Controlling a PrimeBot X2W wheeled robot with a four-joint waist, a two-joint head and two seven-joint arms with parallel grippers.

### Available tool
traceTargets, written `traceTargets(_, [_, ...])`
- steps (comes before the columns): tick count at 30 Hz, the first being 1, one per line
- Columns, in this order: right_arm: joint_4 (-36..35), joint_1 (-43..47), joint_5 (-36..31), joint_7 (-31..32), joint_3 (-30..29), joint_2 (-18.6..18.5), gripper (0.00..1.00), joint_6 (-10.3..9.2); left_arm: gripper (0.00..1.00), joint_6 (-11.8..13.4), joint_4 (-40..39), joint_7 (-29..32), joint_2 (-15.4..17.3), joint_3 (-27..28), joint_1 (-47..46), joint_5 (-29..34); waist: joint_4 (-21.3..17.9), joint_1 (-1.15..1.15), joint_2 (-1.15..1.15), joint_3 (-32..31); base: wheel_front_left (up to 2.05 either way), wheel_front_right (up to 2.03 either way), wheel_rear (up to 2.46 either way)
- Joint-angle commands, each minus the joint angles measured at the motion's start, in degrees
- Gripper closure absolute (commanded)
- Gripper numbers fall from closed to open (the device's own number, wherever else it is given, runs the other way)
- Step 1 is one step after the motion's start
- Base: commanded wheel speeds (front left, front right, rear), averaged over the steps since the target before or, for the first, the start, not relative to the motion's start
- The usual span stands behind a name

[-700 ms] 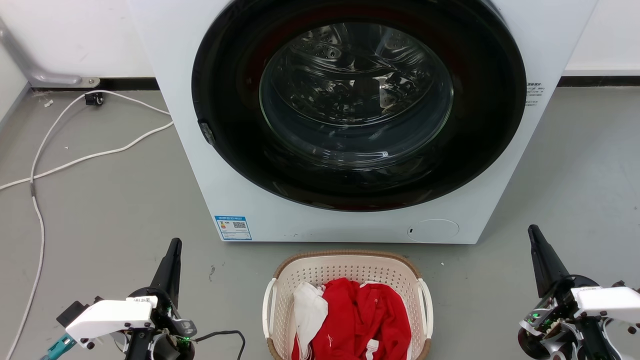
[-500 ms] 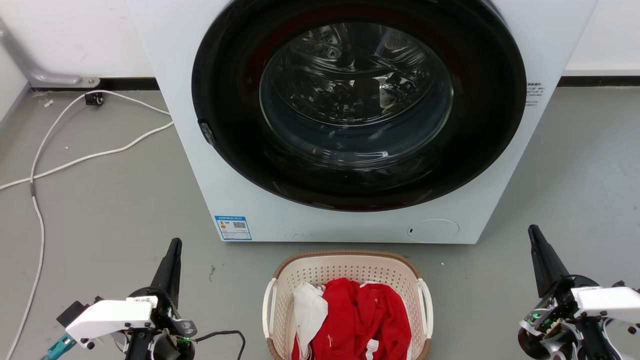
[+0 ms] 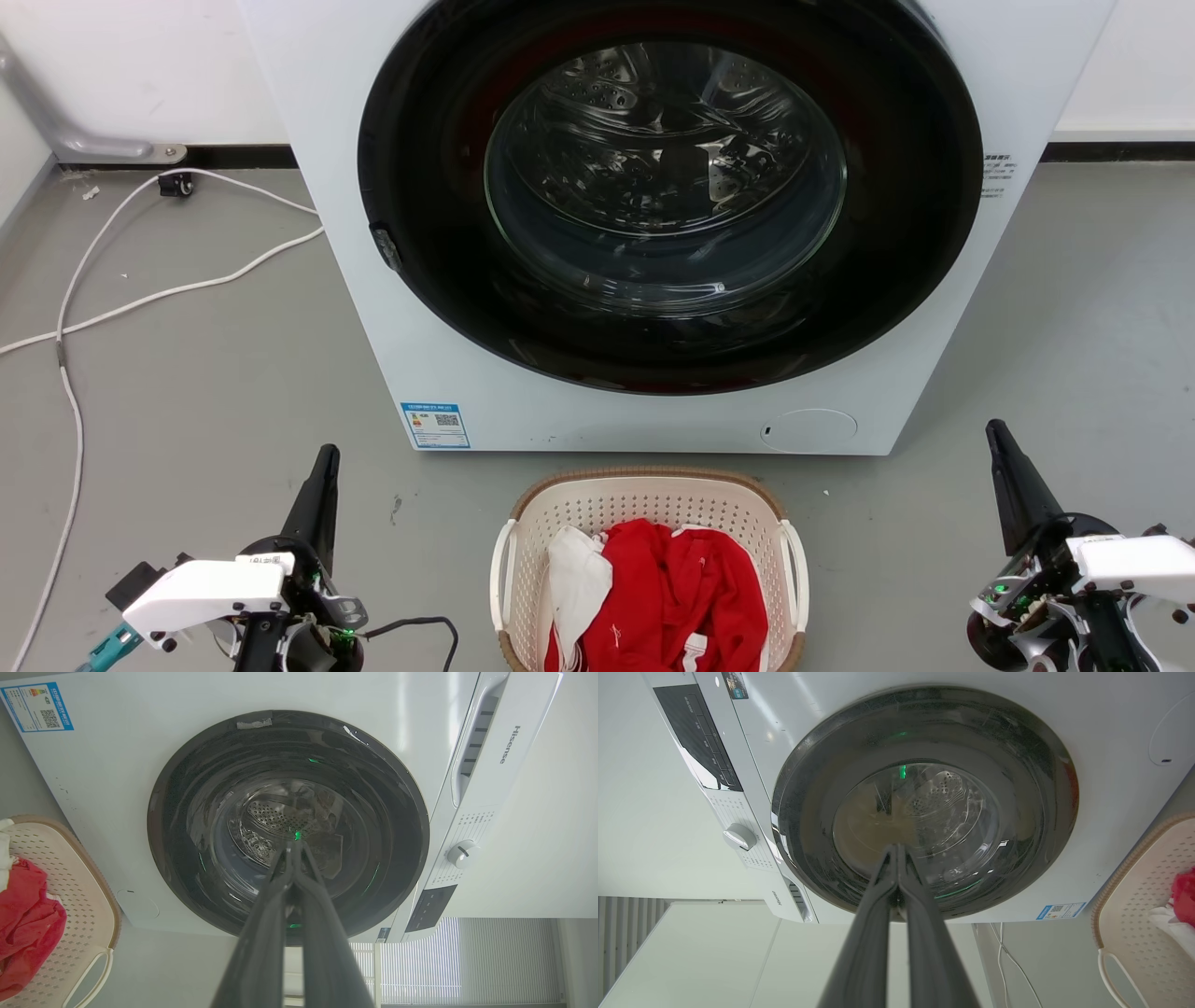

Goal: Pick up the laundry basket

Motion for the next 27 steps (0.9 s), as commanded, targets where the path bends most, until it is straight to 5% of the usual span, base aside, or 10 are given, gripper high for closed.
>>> traceTargets(1, [0.04, -0.65, -0.3, 0.11, -0.11, 0.23, 1.0, 0.0, 1.0, -0.2, 0.07, 0.13, -0.02, 0.21, -0.62, 0.33, 0.0, 0.0, 0.0, 0.0, 0.0, 0.0, 0.0])
traceTargets(6, [0.04, -0.65, -0.33, 0.14, -0.12, 0.23, 1.0, 0.0, 1.0, -0.2, 0.07, 0.16, -0.03, 0.23, -0.62, 0.31, 0.0, 0.0, 0.0, 0.0, 0.0, 0.0, 0.0])
traceTargets(7, [0.0, 0.0, 0.0, 0.01, -0.03, 0.02, 0.0, 0.0, 0.0, 0.0, 0.0, 0.01, -0.01, 0.02, 0.0, 0.08, 0.0, 0.0, 0.0, 0.0, 0.0, 0.0, 0.0])
traceTargets(27, [-1.3, 3.47, -4.64, -4.48, -0.31, 0.25, 0.0, 0.0, 0.0, 0.0, -1.3, -4.47, -0.32, 0.02, 2.94, 5.37, -0.06, 0.0, 0.0, 0.03, 0.0, 0.0, 0.0])
